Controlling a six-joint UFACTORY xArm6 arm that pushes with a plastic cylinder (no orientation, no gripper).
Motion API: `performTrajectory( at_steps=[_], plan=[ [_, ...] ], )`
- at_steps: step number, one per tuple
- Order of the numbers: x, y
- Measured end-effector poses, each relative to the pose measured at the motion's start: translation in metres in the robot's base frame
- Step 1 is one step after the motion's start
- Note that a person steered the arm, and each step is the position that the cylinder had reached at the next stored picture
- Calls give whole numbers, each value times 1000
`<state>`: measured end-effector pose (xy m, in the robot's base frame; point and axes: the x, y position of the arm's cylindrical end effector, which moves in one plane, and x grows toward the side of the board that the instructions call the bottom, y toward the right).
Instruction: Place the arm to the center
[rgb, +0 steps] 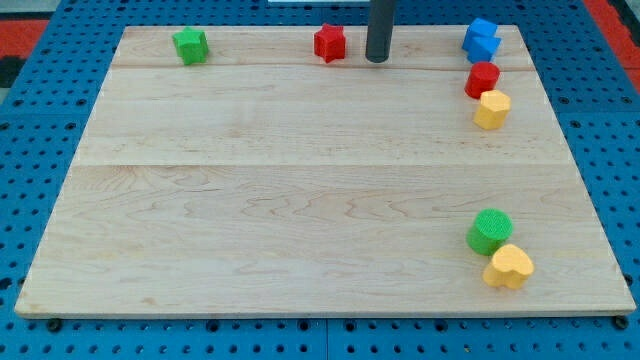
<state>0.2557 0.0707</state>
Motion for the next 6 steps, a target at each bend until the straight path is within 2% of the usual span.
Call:
performTrajectory(
  at_steps=[1,2,3,5,6],
  plan=[
    [0,-14],
    [14,-76],
    [13,-113],
    [-2,-112],
    [25,-128]
  ],
)
